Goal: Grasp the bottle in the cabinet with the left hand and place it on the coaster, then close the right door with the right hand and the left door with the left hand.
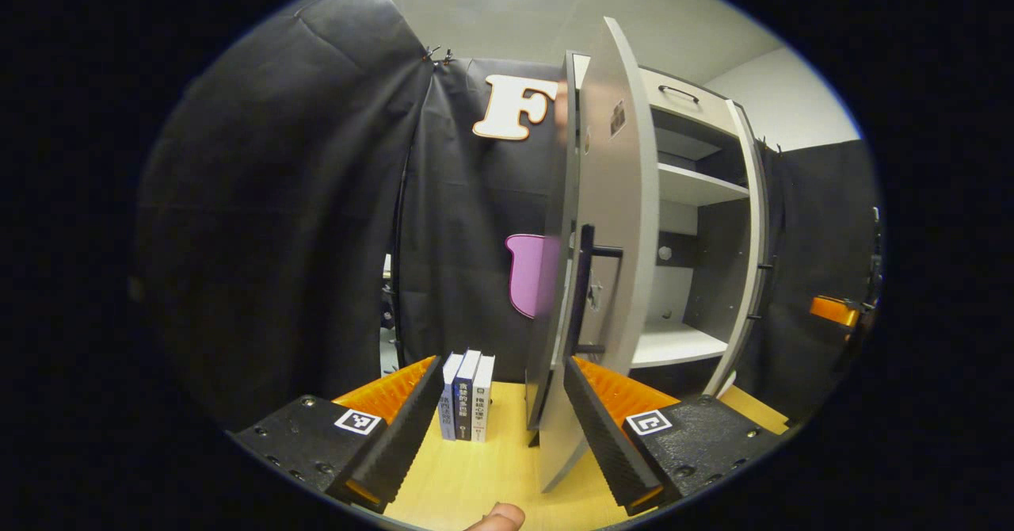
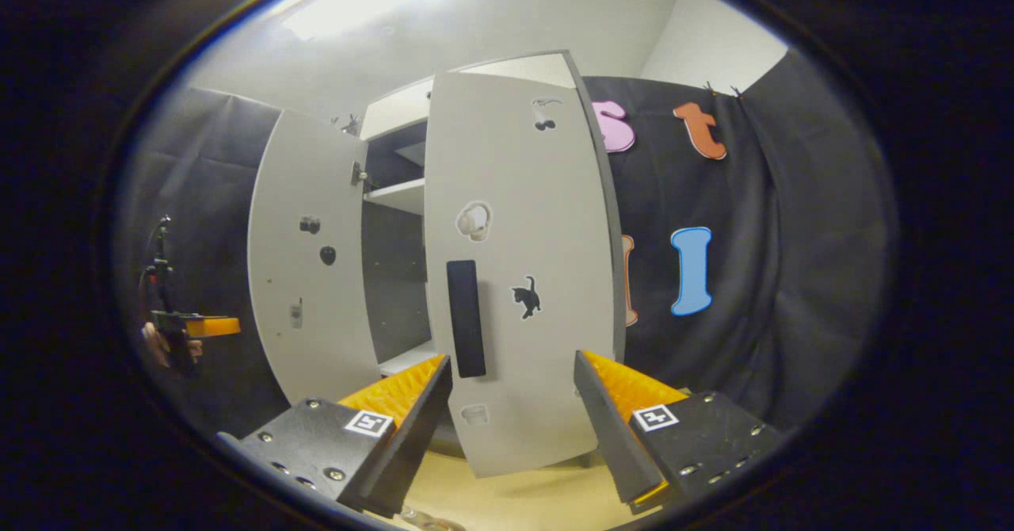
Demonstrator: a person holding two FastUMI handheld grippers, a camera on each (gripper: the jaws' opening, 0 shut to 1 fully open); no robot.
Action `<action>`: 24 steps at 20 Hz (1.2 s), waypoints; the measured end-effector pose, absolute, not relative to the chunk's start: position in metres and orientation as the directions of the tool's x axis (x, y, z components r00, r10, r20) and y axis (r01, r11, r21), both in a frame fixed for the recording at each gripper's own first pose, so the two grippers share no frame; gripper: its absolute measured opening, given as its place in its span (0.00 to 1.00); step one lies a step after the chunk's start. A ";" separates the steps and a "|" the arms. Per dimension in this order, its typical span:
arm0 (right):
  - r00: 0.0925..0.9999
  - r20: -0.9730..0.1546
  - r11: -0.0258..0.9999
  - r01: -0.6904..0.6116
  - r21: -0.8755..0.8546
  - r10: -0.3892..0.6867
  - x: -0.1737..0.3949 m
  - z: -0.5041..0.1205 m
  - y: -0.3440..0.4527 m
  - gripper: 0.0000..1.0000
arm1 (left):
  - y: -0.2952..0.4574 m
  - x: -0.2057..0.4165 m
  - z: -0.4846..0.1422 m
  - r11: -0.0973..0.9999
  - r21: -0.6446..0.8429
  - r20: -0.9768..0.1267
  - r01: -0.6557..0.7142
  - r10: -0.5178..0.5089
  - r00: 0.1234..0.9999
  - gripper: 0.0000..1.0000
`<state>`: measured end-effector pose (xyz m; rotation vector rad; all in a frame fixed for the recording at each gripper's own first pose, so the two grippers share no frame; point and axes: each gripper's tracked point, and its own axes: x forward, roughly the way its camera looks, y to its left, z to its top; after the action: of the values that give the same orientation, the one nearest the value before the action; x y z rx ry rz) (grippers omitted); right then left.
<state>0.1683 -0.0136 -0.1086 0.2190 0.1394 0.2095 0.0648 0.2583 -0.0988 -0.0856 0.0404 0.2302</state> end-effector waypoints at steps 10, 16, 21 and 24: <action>0.990 -0.089 0.983 -0.098 0.158 0.113 0.078 -0.084 -0.068 0.94 | 0.277 0.111 -0.069 0.962 -0.062 -0.032 -0.264 0.262 0.964 0.97; 0.998 -0.057 0.985 0.003 0.175 0.007 0.030 -0.065 -0.106 0.94 | 0.266 0.120 -0.068 0.945 -0.006 -0.061 -0.328 0.327 0.943 0.92; 0.998 -0.047 0.994 0.034 0.101 -0.029 0.014 -0.055 -0.115 0.94 | 0.261 0.118 -0.069 0.932 -0.023 -0.046 -0.362 0.361 0.931 0.88; 0.998 -0.052 0.995 0.031 0.091 -0.026 0.016 -0.050 -0.111 0.94 | 0.250 0.118 -0.071 0.933 -0.007 -0.068 -0.360 0.358 0.931 0.94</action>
<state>0.0158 -0.1109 -0.0503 0.0916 0.0507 -0.0287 0.1185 0.2498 -0.0712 -0.0199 0.0659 0.3673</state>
